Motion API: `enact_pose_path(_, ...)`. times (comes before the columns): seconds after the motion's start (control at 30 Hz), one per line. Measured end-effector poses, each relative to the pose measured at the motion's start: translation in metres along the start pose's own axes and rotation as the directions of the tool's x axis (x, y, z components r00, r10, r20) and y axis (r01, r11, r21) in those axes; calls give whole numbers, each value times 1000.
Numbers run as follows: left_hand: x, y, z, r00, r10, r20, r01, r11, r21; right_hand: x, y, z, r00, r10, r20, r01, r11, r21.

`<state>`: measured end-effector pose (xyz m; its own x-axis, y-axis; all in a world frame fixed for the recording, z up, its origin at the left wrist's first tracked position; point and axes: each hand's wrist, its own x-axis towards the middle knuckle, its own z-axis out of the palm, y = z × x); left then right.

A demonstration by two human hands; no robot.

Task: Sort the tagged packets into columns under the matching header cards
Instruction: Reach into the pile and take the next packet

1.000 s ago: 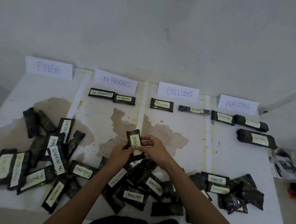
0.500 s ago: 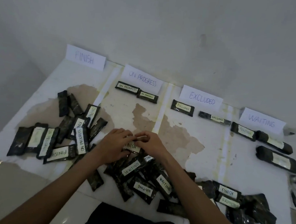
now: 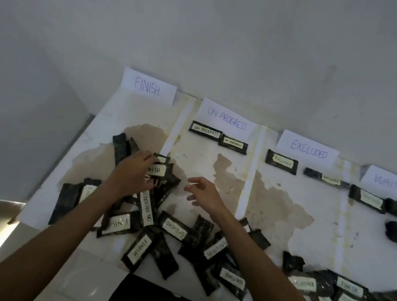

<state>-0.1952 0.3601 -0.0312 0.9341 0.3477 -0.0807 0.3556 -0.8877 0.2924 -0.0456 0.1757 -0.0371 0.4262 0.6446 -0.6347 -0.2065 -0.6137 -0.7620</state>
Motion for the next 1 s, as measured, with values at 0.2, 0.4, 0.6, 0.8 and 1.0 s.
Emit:
enact_pose_path(0.2, 61, -86, -14, 999, 14, 45, -15, 999, 29, 38, -13, 42, 996, -6, -94, -2, 996, -88)
enact_pose_path(0.4, 135, -131, -21, 997, 30, 65, -34, 997, 64, 69, -18, 60, 983, -29, -181, 6, 992, -123)
enact_pose_path(0.6, 191, -142, -3, 985, 117, 127, -122, 992, 35, 91, -23, 71, 968, -71, -243, 33, 987, -157)
enact_pose_path(0.8, 207, -141, 19, 984, 114, 136, -116, 993, 7, 102, -29, 88, 947, -146, -285, 33, 929, -368)
enact_pose_path(1.0, 194, -143, 22, 998, 56, 2, -55, 993, -109, 111, -34, 115, 937, -151, -316, -103, 745, -659)
